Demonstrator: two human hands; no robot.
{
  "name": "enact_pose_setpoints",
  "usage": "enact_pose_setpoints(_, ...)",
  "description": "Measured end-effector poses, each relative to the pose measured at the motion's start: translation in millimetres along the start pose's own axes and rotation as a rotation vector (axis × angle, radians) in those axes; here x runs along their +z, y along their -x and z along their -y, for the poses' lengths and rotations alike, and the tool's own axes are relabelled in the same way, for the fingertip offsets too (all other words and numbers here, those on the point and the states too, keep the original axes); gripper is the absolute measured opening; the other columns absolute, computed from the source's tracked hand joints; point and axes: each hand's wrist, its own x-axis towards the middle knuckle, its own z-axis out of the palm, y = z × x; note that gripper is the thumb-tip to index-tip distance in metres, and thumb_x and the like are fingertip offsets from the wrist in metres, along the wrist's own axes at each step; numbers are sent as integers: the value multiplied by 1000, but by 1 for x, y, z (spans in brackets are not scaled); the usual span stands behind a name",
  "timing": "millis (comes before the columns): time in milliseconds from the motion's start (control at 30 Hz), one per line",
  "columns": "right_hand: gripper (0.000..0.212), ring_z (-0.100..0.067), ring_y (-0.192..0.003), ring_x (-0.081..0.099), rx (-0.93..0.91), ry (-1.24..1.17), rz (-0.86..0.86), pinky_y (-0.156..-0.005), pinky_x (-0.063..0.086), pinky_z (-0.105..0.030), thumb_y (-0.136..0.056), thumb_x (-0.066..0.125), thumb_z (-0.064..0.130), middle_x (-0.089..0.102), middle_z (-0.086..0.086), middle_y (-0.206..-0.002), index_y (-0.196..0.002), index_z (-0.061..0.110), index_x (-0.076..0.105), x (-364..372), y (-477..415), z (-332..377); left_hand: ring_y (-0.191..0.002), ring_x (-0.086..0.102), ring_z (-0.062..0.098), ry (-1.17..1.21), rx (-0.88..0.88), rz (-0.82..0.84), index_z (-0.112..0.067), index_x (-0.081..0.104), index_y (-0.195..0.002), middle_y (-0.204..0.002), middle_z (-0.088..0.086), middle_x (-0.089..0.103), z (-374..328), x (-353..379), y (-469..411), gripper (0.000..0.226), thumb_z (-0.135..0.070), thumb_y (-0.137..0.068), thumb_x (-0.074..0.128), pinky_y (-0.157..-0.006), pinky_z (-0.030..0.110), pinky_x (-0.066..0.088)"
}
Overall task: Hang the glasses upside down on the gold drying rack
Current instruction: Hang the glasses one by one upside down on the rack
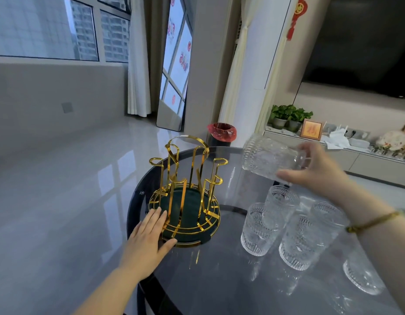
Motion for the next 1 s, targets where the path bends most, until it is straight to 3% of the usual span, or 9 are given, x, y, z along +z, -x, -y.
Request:
enact_pose_setpoints(100, 76, -18, -94, 46, -49, 93, 49, -77, 43, -29, -62, 74, 29, 47, -12, -123, -123, 13, 31, -1, -26, 12, -127, -22, 4, 20, -56, -2, -25, -13, -137, -136, -11, -22, 0, 1, 0, 118, -86, -37, -26, -106, 27, -8)
enact_pose_setpoints(200, 75, -18, -95, 46, -79, 115, 113, -77, 41, -28, -62, 75, 27, 47, -11, -122, -123, 13, 32, 7, -45, 22, -126, -23, 5, 23, -80, 22, -25, -17, -135, -137, -10, -24, 1, 1, -2, 116, -86, -38, -24, -106, 27, -9)
enact_pose_setpoints(267, 74, -17, -94, 47, -85, 99, 133, -71, 41, -23, -63, 75, 26, 48, -10, -123, -123, 13, 34, 13, -55, 27, -126, -24, 5, 29, -87, 28, -25, -18, -135, -143, -9, -22, 2, 2, -2, 99, -84, -56, -11, -106, 27, -9)
enact_pose_setpoints(367, 72, -15, -96, 45, -100, 80, 152, -67, 40, -19, -63, 74, 26, 46, -8, -128, -124, 16, 36, 24, -71, 35, -126, -24, 3, 37, -88, 20, -29, -20, -130, -147, -8, -17, 3, 3, -3, 74, -62, -81, 24, -106, 27, -9)
enact_pose_setpoints(533, 73, -19, -110, 44, -137, 124, 223, -83, 34, -25, -64, 74, 24, 44, -8, -133, -127, 17, 37, 46, -88, 44, -125, -24, 3, 63, -76, 2, -31, -23, -124, -141, -12, -20, 4, 3, -5, 71, -59, -83, 29, -106, 26, -10)
enact_pose_setpoints(633, 74, -22, -119, 41, -150, 125, 277, -88, 32, -25, -66, 73, 21, 43, -9, -134, -129, 15, 36, 63, -90, 45, -125, -24, 2, 59, -87, 12, -31, -20, -126, -144, -11, -18, 2, 0, -6, 79, -78, -69, 5, -106, 26, -10)
enact_pose_setpoints(733, 75, -24, -123, 40, -141, 133, 345, -91, 32, -27, -67, 71, 19, 41, -10, -138, -132, 13, 32, 79, -90, 43, -125, -25, 3, 29, -98, 41, -31, -19, -131, -136, -13, -24, 2, -2, -4, 107, -85, -38, -26, -105, 25, -10)
enact_pose_setpoints(867, 75, -23, -123, 40, -125, 131, 401, -88, 31, -25, -69, 70, 17, 40, -9, -139, -132, 14, 31, 94, -87, 39, -126, -25, 2, 49, -94, 40, -33, -23, -125, -139, -14, -22, 3, -1, -4, 93, -83, -47, -21, -106, 25, -11)
enact_pose_setpoints(1000, 71, -23, -123, 40, -99, 101, 423, -86, 30, -25, -69, 69, 14, 40, -9, -138, -131, 15, 33, 101, -87, 37, -125, -25, 1, 49, -88, 53, -36, -21, -124, -135, -16, -22, 3, 0, -5, 99, -85, -39, -26, -106, 26, -11)
